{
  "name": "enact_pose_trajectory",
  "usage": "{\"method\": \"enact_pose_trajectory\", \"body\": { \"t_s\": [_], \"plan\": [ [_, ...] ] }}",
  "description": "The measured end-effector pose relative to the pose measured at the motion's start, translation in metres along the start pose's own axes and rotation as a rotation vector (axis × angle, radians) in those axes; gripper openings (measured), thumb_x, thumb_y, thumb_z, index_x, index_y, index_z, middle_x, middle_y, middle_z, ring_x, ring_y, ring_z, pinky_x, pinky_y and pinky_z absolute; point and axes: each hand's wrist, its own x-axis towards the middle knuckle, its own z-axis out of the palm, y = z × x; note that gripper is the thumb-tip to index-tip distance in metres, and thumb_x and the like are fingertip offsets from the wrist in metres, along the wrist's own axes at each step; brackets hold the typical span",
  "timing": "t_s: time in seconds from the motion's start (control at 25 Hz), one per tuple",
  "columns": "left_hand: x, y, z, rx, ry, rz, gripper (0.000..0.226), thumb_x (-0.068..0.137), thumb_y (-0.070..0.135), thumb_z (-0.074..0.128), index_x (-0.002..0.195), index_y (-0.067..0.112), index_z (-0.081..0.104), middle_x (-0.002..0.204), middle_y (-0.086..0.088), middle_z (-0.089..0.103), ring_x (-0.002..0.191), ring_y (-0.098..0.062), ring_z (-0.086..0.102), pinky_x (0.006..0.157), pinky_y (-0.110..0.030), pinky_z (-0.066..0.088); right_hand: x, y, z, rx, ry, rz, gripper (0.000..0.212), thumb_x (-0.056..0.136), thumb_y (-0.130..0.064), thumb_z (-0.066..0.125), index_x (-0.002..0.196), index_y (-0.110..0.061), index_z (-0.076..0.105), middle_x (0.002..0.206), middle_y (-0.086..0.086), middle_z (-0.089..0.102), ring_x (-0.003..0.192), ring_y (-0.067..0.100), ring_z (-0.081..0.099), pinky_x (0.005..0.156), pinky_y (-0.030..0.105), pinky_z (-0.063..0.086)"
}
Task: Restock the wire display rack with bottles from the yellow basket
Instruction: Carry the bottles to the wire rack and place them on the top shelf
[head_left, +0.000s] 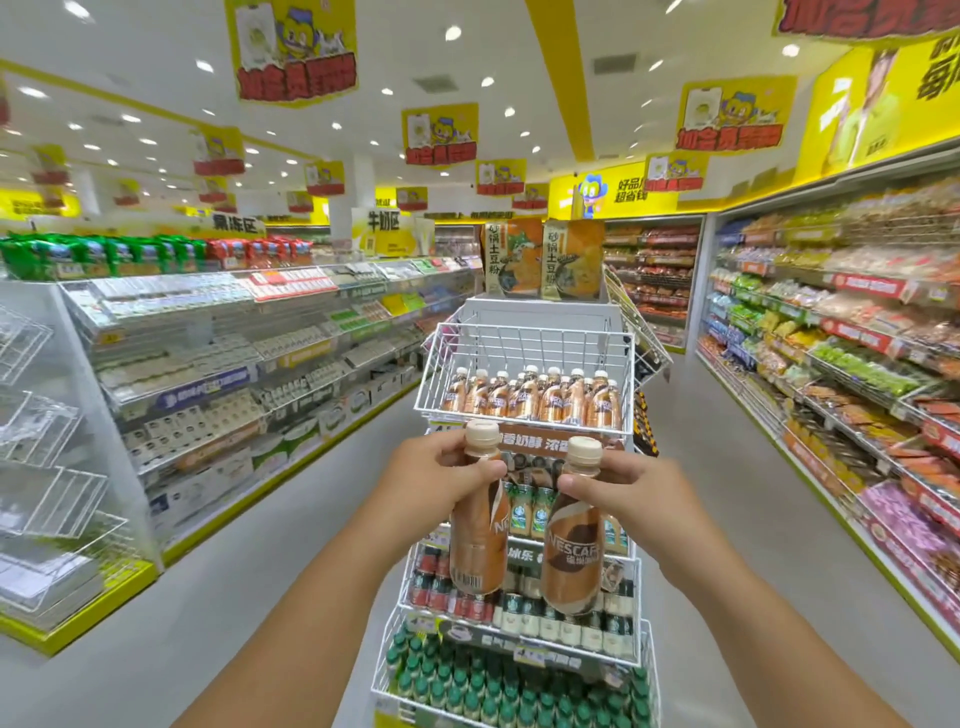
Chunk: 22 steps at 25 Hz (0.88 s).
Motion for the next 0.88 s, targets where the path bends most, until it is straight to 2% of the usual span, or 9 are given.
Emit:
{"method": "enact_pose_trajectory", "body": {
  "t_s": [0.12, 0.4, 0.52, 0.6, 0.64, 0.68, 0.72, 0.8, 0.88],
  "plan": [
    [0.056, -0.015, -0.007, 0.017, -0.007, -0.011, 0.021, 0.086, 0.022, 0.081, 0.104, 0.029, 0.076, 0.095, 0.014, 0.079, 0.084, 0.004, 0.072, 0.058, -0.007, 0.049, 0.056, 0.013, 0.012, 0.008, -0.007, -0.007, 0.014, 0.081, -0.026, 0.087, 0.092, -0.031, 0.082, 0.087, -0.014, 0.080, 0.080, 0.000, 0.075, 0.069, 0.020, 0.052],
    [0.204, -0.036, -0.029, 0.041, -0.013, -0.017, 0.021, 0.084, 0.021, 0.082, 0.103, 0.030, 0.077, 0.096, 0.012, 0.079, 0.092, -0.005, 0.074, 0.079, -0.024, 0.059, 0.207, 0.029, 0.022, -0.047, 0.003, -0.022, 0.013, 0.080, -0.028, 0.087, 0.092, -0.025, 0.082, 0.086, -0.012, 0.080, 0.081, 0.004, 0.075, 0.068, 0.021, 0.051],
    [0.259, -0.052, -0.043, 0.027, 0.019, -0.019, 0.020, 0.083, 0.021, 0.083, 0.101, 0.028, 0.078, 0.092, 0.013, 0.079, 0.086, -0.003, 0.074, 0.072, -0.021, 0.059, 0.263, 0.038, 0.033, -0.051, 0.009, 0.000, 0.016, 0.080, -0.026, 0.087, 0.095, -0.026, 0.081, 0.086, -0.014, 0.080, 0.080, 0.002, 0.075, 0.064, 0.018, 0.051],
    [0.294, -0.069, -0.052, 0.012, 0.021, -0.024, 0.022, 0.083, 0.021, 0.083, 0.104, 0.026, 0.078, 0.093, 0.012, 0.079, 0.087, -0.005, 0.075, 0.074, -0.024, 0.060, 0.301, 0.051, 0.043, -0.079, 0.023, 0.016, 0.026, 0.075, -0.036, 0.090, 0.098, -0.027, 0.081, 0.090, -0.014, 0.080, 0.089, 0.007, 0.075, 0.071, 0.024, 0.054],
    [0.311, -0.076, -0.055, 0.005, 0.016, -0.026, 0.022, 0.082, 0.021, 0.083, 0.104, 0.025, 0.078, 0.094, 0.012, 0.079, 0.089, -0.007, 0.075, 0.076, -0.026, 0.060, 0.318, 0.057, 0.049, -0.089, 0.038, 0.016, 0.038, 0.070, -0.044, 0.091, 0.102, -0.027, 0.081, 0.094, -0.014, 0.080, 0.093, 0.009, 0.074, 0.076, 0.028, 0.055],
    [0.329, -0.084, -0.058, -0.001, 0.007, -0.023, 0.022, 0.082, 0.022, 0.083, 0.103, 0.024, 0.078, 0.094, 0.011, 0.080, 0.090, -0.008, 0.075, 0.077, -0.027, 0.060, 0.335, 0.061, 0.055, -0.101, 0.058, 0.020, 0.048, 0.065, -0.050, 0.091, 0.105, -0.026, 0.080, 0.097, -0.013, 0.080, 0.095, 0.009, 0.074, 0.078, 0.028, 0.056],
    [0.349, -0.092, -0.061, -0.007, -0.004, -0.021, 0.020, 0.083, 0.022, 0.083, 0.103, 0.023, 0.078, 0.094, 0.010, 0.080, 0.090, -0.009, 0.075, 0.076, -0.025, 0.060, 0.354, 0.066, 0.060, -0.107, 0.074, 0.025, 0.050, 0.065, -0.051, 0.091, 0.106, -0.024, 0.079, 0.098, -0.012, 0.080, 0.094, 0.008, 0.073, 0.076, 0.026, 0.055],
    [0.387, -0.109, -0.066, -0.020, -0.039, -0.017, 0.018, 0.084, 0.019, 0.082, 0.102, 0.019, 0.077, 0.093, 0.007, 0.080, 0.087, -0.006, 0.075, 0.066, -0.017, 0.057, 0.386, 0.074, 0.073, -0.129, 0.097, 0.044, 0.033, 0.072, -0.041, 0.091, 0.099, -0.025, 0.080, 0.092, -0.012, 0.080, 0.089, 0.006, 0.073, 0.070, 0.022, 0.052],
    [0.423, -0.126, -0.069, -0.033, -0.093, -0.018, 0.017, 0.085, 0.014, 0.080, 0.102, 0.016, 0.076, 0.091, 0.006, 0.079, 0.074, 0.005, 0.072, 0.055, -0.009, 0.050, 0.414, 0.078, 0.087, -0.141, 0.128, 0.058, 0.023, 0.075, -0.035, 0.090, 0.094, -0.026, 0.080, 0.089, -0.014, 0.080, 0.090, 0.007, 0.074, 0.073, 0.025, 0.053]
  ]
}}
